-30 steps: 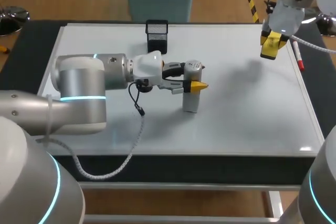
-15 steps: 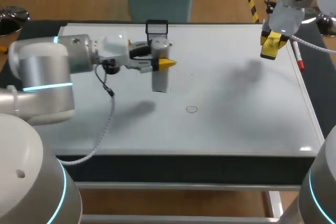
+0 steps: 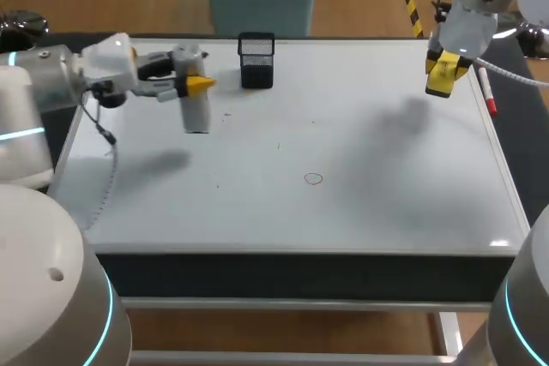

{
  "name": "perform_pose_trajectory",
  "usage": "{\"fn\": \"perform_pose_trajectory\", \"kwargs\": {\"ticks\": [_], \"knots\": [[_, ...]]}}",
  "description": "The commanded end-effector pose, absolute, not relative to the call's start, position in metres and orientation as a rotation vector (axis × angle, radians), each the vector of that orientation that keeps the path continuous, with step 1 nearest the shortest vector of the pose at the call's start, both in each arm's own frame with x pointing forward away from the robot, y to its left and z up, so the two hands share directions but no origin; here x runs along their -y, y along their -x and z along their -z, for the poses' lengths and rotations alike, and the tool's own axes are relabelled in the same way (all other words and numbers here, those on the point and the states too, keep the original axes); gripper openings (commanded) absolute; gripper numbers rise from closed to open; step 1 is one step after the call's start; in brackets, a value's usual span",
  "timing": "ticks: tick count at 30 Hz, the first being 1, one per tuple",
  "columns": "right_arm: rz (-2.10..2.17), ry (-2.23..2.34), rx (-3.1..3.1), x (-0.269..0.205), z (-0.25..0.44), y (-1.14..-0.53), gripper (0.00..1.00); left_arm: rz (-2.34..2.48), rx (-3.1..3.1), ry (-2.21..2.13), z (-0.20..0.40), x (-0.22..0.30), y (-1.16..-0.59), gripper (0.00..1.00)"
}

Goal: Pick up the inspection probe, press it on each red-marked spot on the whiteboard one by one, put down the probe, pick up the eraser, and wipe off all the red marks.

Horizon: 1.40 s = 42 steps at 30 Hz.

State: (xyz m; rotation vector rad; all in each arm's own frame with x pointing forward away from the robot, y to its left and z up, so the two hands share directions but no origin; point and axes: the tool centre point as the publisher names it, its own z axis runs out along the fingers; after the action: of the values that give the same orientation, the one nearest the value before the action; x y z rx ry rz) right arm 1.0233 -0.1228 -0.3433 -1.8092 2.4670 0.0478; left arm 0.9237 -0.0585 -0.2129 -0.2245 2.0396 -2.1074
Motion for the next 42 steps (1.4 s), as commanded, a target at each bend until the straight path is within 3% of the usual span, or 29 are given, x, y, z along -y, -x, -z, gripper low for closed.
{"fn": "perform_pose_trajectory", "kwargs": {"ticks": [1,9,35,42], "knots": [[-0.044,1.814,-2.466,0.123,0.343,-1.024,0.00,2.144,-2.063,0.178,0.221,0.014,-0.936,0.00],[-0.044,1.814,-2.466,0.123,0.343,-1.024,0.00,2.153,-2.094,0.111,0.226,-0.011,-0.958,0.00],[-0.044,1.814,-2.466,0.123,0.343,-1.024,0.00,2.118,-2.145,0.071,0.227,-0.019,-0.969,0.00],[-0.047,1.864,-2.366,0.077,0.354,-0.968,0.00,2.118,-2.145,0.071,0.227,-0.019,-0.969,0.00]]}}
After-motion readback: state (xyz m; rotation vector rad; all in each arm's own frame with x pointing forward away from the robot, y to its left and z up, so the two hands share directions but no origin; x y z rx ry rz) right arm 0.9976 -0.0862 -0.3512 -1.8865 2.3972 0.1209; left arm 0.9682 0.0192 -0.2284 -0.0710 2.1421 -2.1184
